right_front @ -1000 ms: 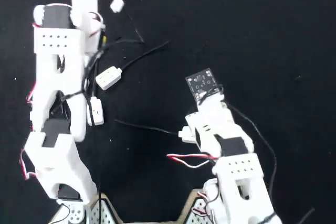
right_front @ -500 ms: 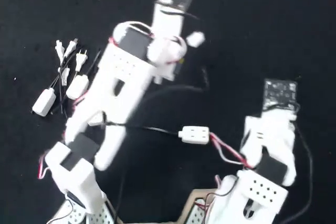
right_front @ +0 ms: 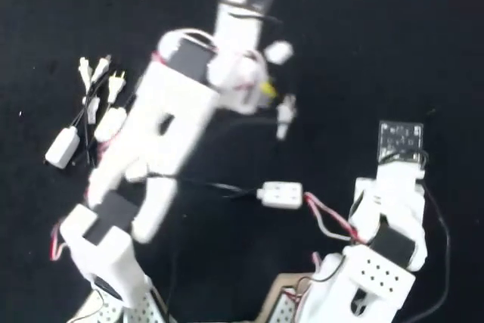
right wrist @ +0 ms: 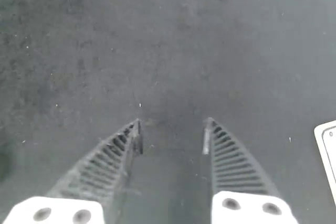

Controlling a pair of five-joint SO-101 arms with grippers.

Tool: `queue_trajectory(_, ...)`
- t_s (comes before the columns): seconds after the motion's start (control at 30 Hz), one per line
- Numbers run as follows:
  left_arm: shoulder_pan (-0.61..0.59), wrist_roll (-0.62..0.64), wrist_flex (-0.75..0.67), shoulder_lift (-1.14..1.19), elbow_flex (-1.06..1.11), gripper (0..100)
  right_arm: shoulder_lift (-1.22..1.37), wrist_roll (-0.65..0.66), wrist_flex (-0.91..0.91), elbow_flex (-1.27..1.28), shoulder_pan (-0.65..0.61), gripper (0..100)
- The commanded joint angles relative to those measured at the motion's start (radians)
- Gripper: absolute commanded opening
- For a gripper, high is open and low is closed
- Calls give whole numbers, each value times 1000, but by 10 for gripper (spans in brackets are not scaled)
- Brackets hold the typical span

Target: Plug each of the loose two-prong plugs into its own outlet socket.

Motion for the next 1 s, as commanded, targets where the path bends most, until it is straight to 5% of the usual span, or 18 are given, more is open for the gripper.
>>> queue_trajectory(0.0, -193, -121, 146, -51, 7, 231, -16, 3, 6, -24, -95, 187)
queue_trajectory(0.2, -479, -160, 60, -61, 297, 192, -15, -51, 54, -84, -325, 166)
queue_trajectory(0.33, -578, -160, -117, -64, 535, 193, 15, -138, 57, -180, -384, 166)
queue_trajectory(0.53, -550, -127, -446, -175, 897, 192, 326, -302, 46, -367, -506, 167)
queue_trajectory(0.73, -496, 78, -763, -292, 1187, 192, 720, -497, -26, -501, -591, 237)
queue_trajectory(0.97, -493, 305, -881, -336, 1302, 192, 1089, -624, -104, -673, -606, 279)
